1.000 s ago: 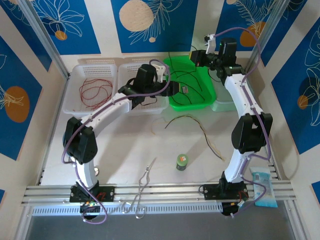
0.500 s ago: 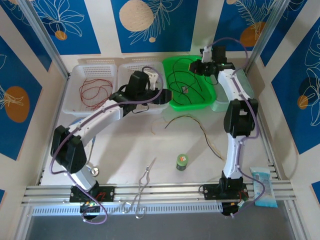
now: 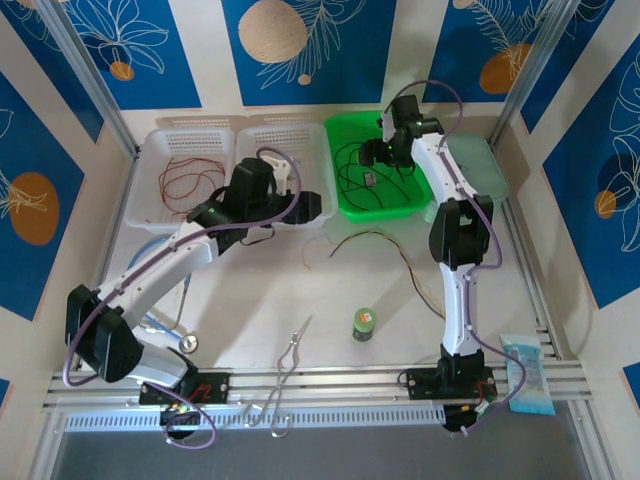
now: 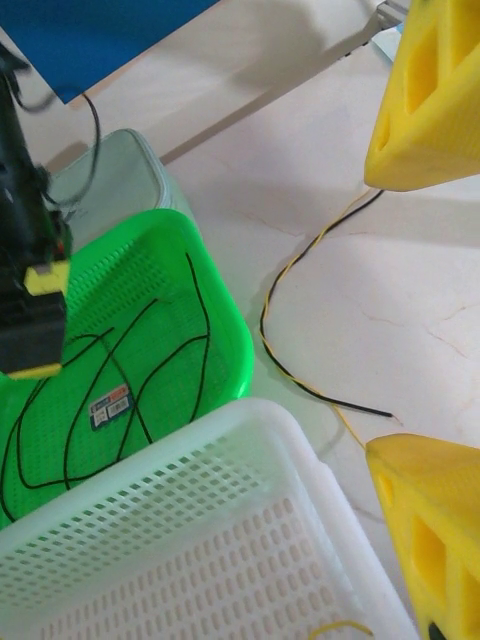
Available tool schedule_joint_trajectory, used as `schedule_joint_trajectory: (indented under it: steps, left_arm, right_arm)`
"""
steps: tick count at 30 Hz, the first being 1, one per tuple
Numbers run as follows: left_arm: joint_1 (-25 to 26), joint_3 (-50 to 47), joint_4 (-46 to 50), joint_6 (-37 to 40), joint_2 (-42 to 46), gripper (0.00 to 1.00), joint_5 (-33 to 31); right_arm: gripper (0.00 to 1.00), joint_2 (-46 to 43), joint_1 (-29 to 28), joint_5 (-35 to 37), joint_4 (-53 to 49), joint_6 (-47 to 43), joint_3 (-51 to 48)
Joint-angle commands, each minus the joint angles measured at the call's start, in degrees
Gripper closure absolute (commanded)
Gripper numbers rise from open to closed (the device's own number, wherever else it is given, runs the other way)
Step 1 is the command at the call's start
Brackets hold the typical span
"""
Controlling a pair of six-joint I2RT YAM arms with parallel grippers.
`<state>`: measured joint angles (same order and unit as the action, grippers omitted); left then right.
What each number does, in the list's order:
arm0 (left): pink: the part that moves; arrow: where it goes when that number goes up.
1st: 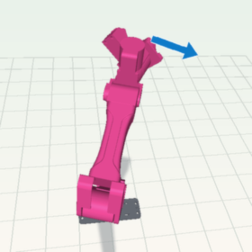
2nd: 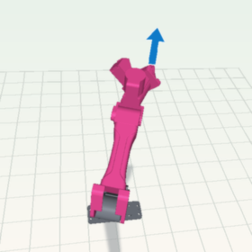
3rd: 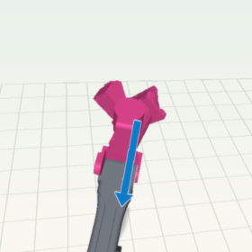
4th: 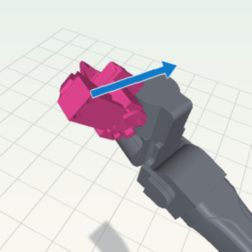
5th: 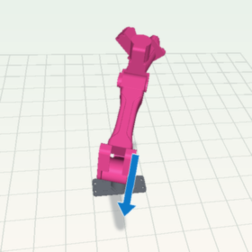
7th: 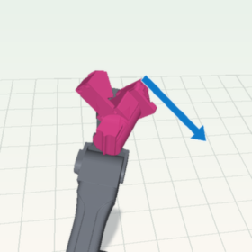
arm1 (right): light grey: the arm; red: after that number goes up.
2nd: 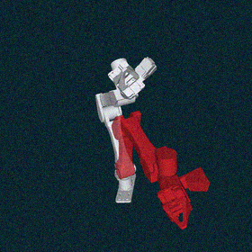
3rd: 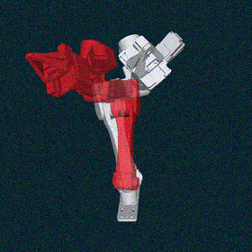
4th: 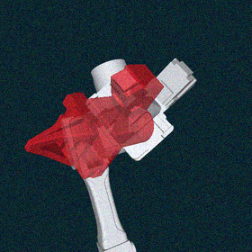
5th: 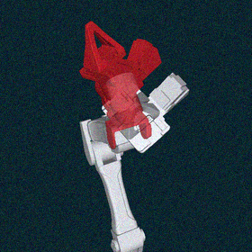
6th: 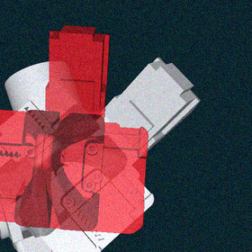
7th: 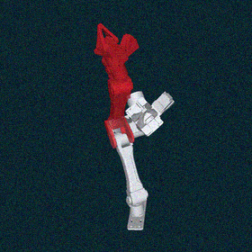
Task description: Untangle the cables
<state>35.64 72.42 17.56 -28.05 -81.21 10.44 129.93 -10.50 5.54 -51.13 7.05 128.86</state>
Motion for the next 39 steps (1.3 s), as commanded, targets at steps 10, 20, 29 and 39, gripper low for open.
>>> schedule_joint_trajectory:
  steps: [10, 20, 29, 39]
  left_arm:
    - [-0.5, -6.8, 6.8, 0.9, 9.6, 0.33, -2.0]
    - [-0.5, -16.2, 7.3, -0.1, 14.0, 0.33, -3.9]
    - [-5.4, -23.8, 6.8, -6.8, 17.2, 0.33, -0.9]
    - [-13.2, -30.2, 12.2, -7.6, 28.2, 0.34, -1.2]
  right_arm:
    - [0.17, -34.3, -8.1, 12.6, 1.4, 1.9, -31.1]
    - [0.40, -45.7, -18.2, 8.9, 10.0, 29.5, -62.3]
    - [0.43, -38.5, -29.5, 12.6, 17.0, 33.6, -61.8]
    - [0.52, -26.6, -36.7, 15.9, 22.9, 22.9, -55.3]
